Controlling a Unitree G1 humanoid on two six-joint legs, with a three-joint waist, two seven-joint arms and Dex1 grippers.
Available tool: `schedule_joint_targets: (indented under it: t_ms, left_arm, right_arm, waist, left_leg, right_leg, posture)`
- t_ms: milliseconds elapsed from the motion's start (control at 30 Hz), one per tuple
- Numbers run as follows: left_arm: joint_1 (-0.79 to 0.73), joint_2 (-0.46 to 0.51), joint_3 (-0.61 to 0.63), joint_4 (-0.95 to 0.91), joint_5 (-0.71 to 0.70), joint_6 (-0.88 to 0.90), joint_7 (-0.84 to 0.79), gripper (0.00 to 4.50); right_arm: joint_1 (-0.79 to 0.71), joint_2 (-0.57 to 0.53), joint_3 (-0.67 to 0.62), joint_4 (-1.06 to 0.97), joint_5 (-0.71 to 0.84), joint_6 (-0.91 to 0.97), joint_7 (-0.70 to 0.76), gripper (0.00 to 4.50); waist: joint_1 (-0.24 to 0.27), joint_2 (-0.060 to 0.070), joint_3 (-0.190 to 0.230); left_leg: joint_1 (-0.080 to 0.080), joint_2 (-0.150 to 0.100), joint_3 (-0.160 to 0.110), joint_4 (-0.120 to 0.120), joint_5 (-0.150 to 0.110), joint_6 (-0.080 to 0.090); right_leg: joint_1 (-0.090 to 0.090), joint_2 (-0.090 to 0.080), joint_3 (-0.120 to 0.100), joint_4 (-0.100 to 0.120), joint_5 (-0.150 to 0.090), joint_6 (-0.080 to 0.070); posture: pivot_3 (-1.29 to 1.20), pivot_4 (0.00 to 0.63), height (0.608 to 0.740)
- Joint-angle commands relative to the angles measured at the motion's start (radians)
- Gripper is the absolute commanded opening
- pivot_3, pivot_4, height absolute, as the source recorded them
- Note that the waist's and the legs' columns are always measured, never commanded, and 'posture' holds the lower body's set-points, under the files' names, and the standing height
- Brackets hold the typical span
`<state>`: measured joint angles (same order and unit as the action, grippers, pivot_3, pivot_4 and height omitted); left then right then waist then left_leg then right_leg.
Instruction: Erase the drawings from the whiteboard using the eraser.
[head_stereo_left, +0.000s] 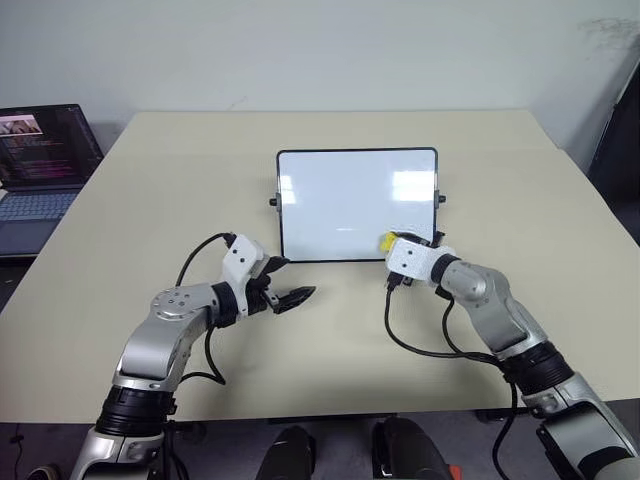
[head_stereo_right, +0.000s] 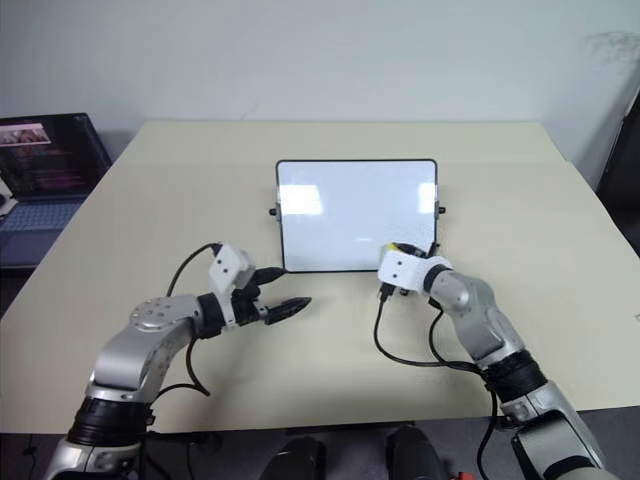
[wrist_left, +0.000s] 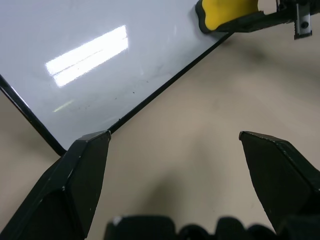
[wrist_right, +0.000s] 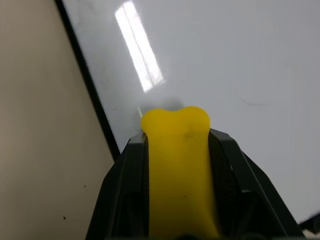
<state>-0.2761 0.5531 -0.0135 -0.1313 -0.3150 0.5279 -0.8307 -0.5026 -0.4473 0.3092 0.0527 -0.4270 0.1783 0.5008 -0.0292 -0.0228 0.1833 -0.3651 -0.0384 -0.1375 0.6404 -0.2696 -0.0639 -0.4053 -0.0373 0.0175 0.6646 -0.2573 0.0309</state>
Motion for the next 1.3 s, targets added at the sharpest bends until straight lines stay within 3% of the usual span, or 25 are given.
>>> schedule_joint_targets:
  t_ms: [33,467,600,900,1300]
  left_arm:
    - [-0.019,0.016,-0.005,-0.065,-0.034,0.003,-0.034,4.5]
    - [-0.232,0.0,-0.154,-0.065,-0.009,-0.057,-0.173,4.5]
    - [-0.32,-0.059,-0.204,-0.019,-0.018,-0.057,-0.196,4.5]
    - [-0.412,-0.139,-0.286,0.074,0.007,-0.106,-0.257,4.5]
    - [-0.362,-0.121,-0.26,0.047,0.014,-0.1,-0.218,4.5]
  right_arm:
    - [0.028,0.029,-0.103,-0.174,0.084,0.092,0.007,1.27]
    - [0.251,0.09,-0.502,-0.47,0.256,0.468,-0.121,1.27]
    - [0.307,0.118,-0.59,-0.499,0.316,0.574,-0.149,1.27]
    - [0.292,0.124,-0.586,-0.462,0.41,0.671,-0.165,1.27]
    - [0.212,0.178,-0.594,-0.299,0.481,0.64,-0.266,1.27]
  waist:
    - [0.0,0.0,0.0]
    - [0.003,0.001,0.0]
    - [0.0,0.001,0.001]
    - [-0.006,0.002,0.001]
    - [-0.003,0.002,0.001]
  left_leg:
    - [0.0,0.0,0.0,0.0,0.0,0.0]
    - [-0.002,0.0,0.0,-0.002,-0.001,0.0]
    - [-0.002,-0.001,0.0,-0.002,-0.001,0.001]
    - [0.0,-0.002,0.003,-0.002,-0.001,0.001]
    - [-0.001,-0.001,0.002,-0.001,-0.001,0.001]
  right_leg:
    - [0.0,0.0,0.0,0.0,0.0,0.0]
    - [0.0,-0.001,0.0,-0.002,-0.001,0.002]
    - [0.0,0.0,0.0,-0.002,-0.001,0.003]
    - [0.0,0.003,0.002,0.0,-0.002,0.003]
    - [0.0,0.001,0.002,0.0,-0.001,0.003]
  posture:
    - [0.0,0.15,0.74]
    - [0.0,0.15,0.74]
    - [0.0,0.15,0.74]
    - [0.0,0.15,0.74]
    - [0.0,0.15,0.74]
